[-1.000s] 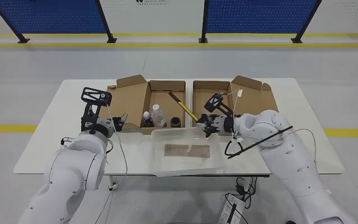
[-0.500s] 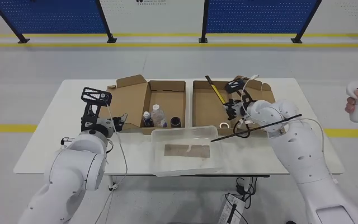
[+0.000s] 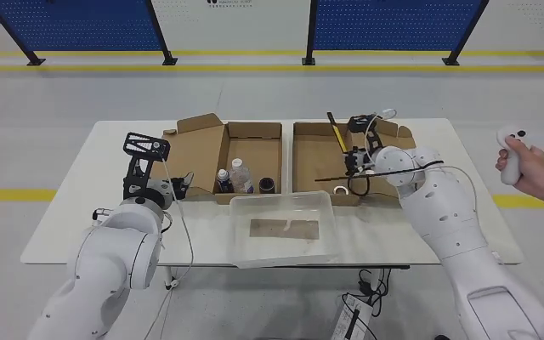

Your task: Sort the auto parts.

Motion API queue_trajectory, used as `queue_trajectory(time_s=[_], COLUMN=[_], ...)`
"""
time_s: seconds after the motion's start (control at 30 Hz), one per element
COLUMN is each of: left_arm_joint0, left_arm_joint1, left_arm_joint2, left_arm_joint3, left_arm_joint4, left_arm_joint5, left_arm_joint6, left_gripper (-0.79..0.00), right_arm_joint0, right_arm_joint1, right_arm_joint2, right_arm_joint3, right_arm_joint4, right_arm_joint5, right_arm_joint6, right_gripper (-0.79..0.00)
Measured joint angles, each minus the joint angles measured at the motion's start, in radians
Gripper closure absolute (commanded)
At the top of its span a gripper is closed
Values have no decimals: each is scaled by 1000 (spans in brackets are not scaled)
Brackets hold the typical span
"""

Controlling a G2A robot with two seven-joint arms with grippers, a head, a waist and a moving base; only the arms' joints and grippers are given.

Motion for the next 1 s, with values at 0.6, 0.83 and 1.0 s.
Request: queue_trajectory(time_s=[0.6, 0.83, 1.0], left_arm_joint0=[0, 0, 0], left_arm_joint1=[0, 0, 0], left_arm_joint2=[0, 0, 0], left_arm_joint3=[0, 0, 0], left_arm_joint4=[0, 0, 0], left_arm_joint5=[0, 0, 0], left_arm_joint6=[0, 0, 0], left_gripper=[-785, -785, -785], right_arm_joint0=[98, 112, 115], right_arm_joint1=[-121, -149, -158], right_arm_joint2=[-194, -226, -229], right_arm_joint3=[260, 320, 354], right_arm_joint4=[173, 189, 194], right_arm_joint5=[30, 29, 27], right_arm_joint6=[-90, -113, -116], right_gripper=[0, 0, 0])
